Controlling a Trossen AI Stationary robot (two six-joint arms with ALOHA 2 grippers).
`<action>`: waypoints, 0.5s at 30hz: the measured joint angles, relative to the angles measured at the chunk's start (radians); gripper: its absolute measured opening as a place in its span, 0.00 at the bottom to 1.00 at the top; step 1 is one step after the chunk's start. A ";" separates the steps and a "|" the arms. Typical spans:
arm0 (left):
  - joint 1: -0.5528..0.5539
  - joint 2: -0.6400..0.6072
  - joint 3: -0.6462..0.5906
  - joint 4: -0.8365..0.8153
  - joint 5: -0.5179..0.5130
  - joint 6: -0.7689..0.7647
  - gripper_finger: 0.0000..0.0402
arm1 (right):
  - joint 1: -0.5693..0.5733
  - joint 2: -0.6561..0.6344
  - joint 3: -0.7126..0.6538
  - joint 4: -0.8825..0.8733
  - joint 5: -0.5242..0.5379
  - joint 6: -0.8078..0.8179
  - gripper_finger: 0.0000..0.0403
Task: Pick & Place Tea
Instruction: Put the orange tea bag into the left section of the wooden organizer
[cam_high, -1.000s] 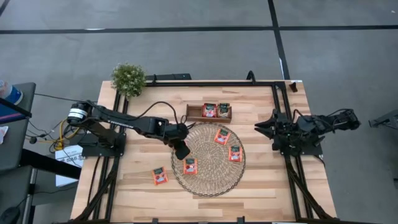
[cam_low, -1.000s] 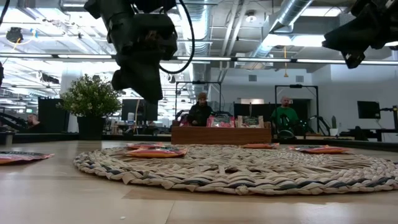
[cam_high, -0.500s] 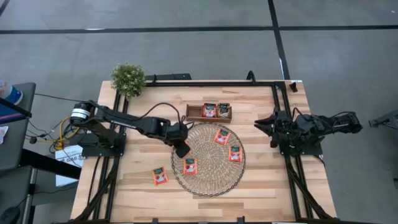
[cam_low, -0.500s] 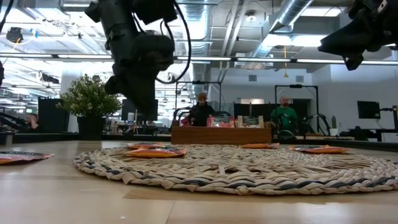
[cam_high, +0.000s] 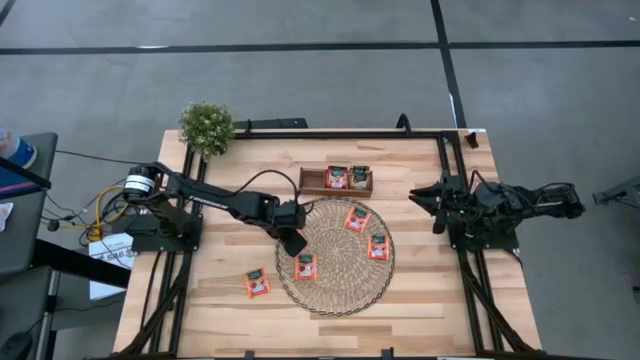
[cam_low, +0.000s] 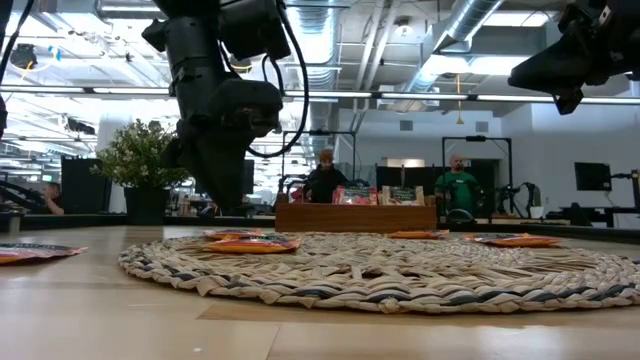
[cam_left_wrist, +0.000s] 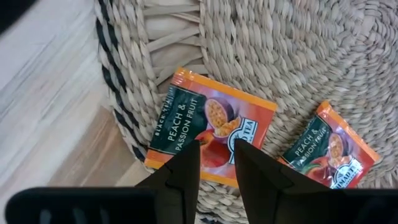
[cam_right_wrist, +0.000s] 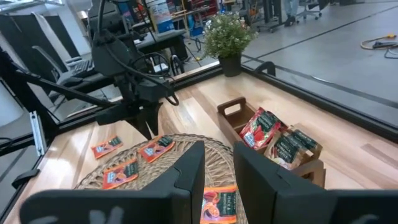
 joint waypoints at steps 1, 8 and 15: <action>0.001 0.000 0.000 0.000 -0.001 0.000 0.22 | -0.002 0.000 0.000 0.000 0.000 0.000 0.19; 0.026 0.000 0.000 -0.003 -0.020 -0.015 0.22 | -0.008 0.000 0.000 0.000 0.000 0.005 0.19; 0.044 0.000 0.000 -0.003 -0.020 0.007 0.22 | -0.008 0.000 0.001 0.000 0.000 0.026 0.19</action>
